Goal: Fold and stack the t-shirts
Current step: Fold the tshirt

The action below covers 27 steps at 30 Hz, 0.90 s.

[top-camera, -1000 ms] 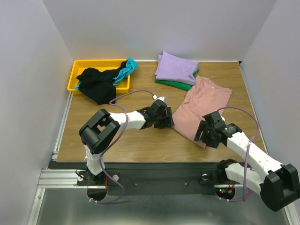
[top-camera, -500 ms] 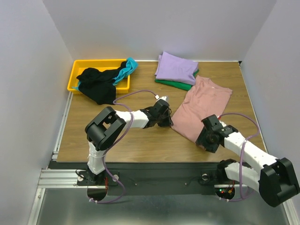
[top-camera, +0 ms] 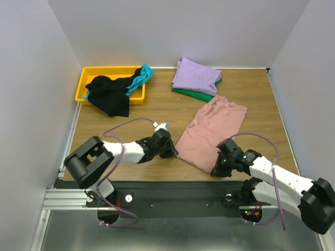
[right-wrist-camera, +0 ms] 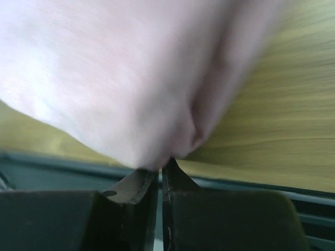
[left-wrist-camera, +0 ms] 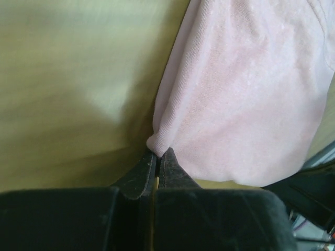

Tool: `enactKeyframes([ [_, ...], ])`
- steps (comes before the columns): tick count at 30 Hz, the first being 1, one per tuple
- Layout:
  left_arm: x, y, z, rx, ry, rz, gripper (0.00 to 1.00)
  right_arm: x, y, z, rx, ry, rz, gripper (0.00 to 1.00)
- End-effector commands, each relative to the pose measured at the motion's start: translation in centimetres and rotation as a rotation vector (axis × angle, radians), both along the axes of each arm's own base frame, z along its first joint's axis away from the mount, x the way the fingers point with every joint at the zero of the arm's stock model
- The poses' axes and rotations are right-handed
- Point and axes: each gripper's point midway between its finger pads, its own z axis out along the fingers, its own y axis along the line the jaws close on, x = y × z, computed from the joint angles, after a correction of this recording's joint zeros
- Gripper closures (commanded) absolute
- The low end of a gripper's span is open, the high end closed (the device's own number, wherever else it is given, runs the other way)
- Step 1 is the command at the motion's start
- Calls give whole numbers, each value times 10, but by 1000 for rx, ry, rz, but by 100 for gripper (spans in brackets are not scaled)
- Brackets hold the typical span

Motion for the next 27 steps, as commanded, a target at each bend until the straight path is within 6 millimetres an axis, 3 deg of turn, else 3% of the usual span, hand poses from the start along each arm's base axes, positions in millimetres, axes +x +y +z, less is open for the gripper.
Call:
enactKeyframes([
  [1,-60,29,-22,78,105,-12,100,-44,32,-8,32,101,210,92],
  [4,-85,53,-33,163,164,28,100,-60,64,1,82,106,349,94],
  [5,-91,59,-34,180,171,35,100,-76,74,5,80,107,434,94],
  [7,-109,84,-34,222,204,56,100,-86,90,16,97,110,489,95],
  [9,-124,96,-21,189,218,73,100,-101,100,25,116,115,554,95],
  [13,-130,126,3,165,207,168,100,-112,101,25,115,129,585,95],
  [15,-132,122,18,73,187,161,100,-114,102,26,112,133,592,96],
  [18,-131,121,21,16,178,175,100,-111,112,35,130,106,634,96],
  [22,-117,113,47,-17,105,182,100,-102,114,51,121,58,611,100],
  [27,-90,97,69,-13,-13,191,100,-75,81,65,-18,-46,440,100],
])
